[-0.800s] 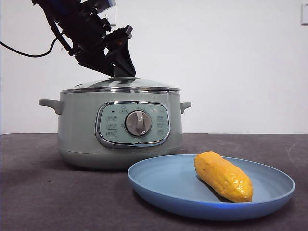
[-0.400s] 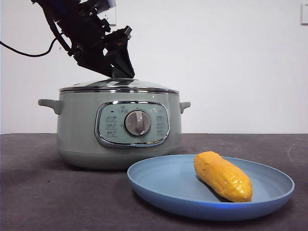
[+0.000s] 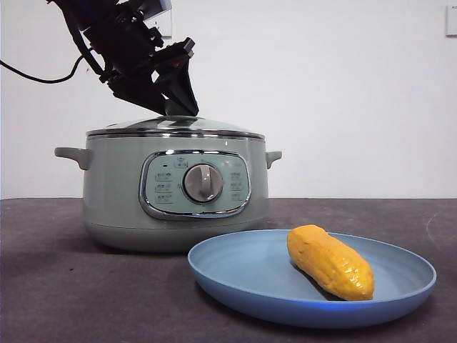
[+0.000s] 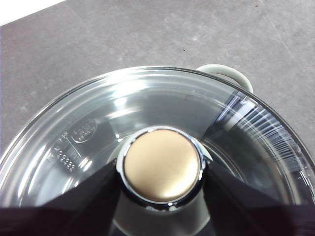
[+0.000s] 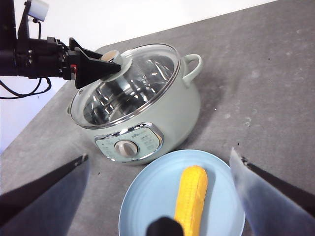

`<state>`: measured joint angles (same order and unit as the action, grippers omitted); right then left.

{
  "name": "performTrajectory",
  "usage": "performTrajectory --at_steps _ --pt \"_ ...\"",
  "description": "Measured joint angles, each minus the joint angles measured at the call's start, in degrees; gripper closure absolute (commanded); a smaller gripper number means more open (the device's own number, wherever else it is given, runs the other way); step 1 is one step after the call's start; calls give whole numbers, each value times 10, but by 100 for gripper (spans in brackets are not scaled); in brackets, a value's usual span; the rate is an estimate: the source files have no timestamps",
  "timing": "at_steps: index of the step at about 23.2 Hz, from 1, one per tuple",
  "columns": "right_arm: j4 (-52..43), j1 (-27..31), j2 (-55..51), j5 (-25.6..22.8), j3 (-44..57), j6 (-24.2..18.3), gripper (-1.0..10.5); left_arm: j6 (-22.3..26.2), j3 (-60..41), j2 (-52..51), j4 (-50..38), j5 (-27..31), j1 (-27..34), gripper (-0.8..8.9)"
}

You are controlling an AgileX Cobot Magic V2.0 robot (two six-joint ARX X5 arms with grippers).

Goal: Take the corn out from the steamer,put the corn on the plate,close the lid

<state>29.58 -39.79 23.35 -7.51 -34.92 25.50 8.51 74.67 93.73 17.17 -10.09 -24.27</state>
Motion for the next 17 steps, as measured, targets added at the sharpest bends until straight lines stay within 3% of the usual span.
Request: performTrajectory --at_steps 9,17 --pt "43 0 0 0 0 -3 470 3 0 -18 22 1 2 260" --pt "62 0 0 23 0 -11 470 -2 0 -110 89 -7 2 261"
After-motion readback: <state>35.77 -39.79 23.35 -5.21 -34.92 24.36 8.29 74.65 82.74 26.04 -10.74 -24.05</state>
